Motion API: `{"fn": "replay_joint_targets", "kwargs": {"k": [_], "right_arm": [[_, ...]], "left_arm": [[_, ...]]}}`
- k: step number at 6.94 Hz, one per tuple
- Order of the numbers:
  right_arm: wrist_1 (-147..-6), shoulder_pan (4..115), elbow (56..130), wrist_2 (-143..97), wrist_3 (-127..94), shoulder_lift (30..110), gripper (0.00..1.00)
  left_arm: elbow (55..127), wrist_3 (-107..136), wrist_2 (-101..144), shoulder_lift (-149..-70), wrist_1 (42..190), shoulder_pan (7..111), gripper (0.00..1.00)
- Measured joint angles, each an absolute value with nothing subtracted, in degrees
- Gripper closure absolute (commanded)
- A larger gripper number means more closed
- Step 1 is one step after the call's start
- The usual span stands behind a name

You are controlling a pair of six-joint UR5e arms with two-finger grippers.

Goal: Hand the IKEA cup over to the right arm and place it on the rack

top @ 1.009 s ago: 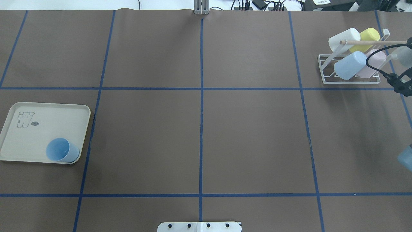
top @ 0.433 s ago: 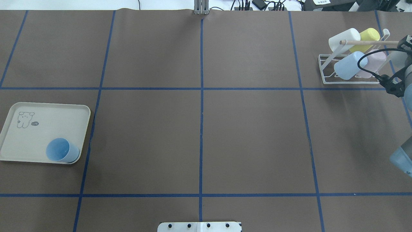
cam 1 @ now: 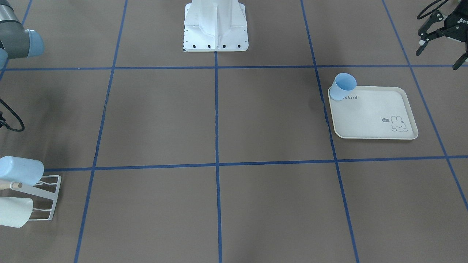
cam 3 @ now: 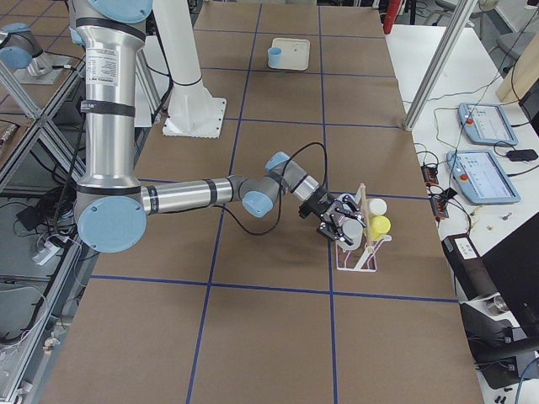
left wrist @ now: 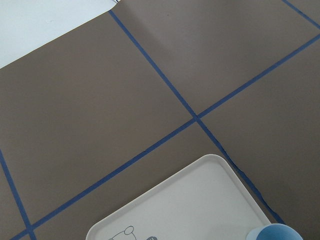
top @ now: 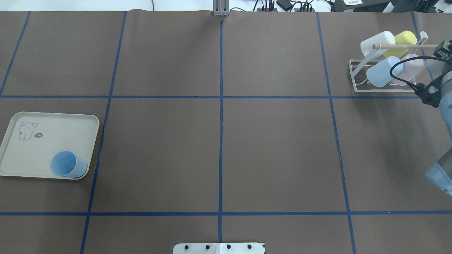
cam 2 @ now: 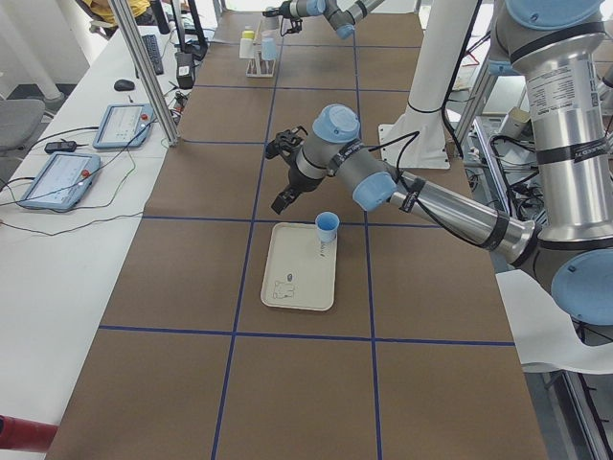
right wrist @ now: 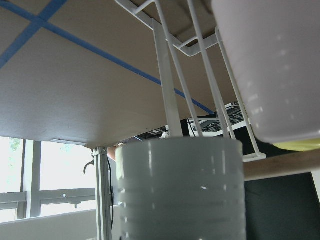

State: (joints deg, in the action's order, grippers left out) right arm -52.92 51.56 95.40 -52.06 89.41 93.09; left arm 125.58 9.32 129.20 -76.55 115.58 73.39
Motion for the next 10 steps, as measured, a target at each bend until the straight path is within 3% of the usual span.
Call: {"fn": "replay_joint_targets", "kwargs": {"k": [3,4,6,7,8,9,10], "right_arm": [[-52.9,51.15,92.93,-51.25,89.41,90.78,1.0],[-52.87,51.11,92.54,-51.13,89.43,90.49,0.93],[-52.9,51.07,92.34,-51.07,89.47,90.37,0.64],[-52.91,51.07,92.34,-51.04,89.52,90.36,0.43],[-52.93,50.97,92.25,-50.82,89.68,90.36,0.32],[-52.97,50.84,92.13,-50.43,89.92,90.33,0.02],[-52.95,50.74,92.04,-50.21,89.99,90.29,0.02]], "left_arm": [[125.51,9.32,129.2,-76.55,115.58,73.39,0.0],[125.51,9.33,129.2,-76.55,115.58,73.37,0.0],[125.52,9.4,129.2,-76.57,115.58,73.32,0.0],[125.53,9.4,129.2,-76.61,115.58,73.3,0.0],[125.55,9.4,129.2,-76.63,115.58,73.3,0.0],[125.55,9.4,129.2,-76.63,115.58,73.3,0.0],[125.54,9.4,129.2,-76.64,115.58,73.3,0.0]]}}
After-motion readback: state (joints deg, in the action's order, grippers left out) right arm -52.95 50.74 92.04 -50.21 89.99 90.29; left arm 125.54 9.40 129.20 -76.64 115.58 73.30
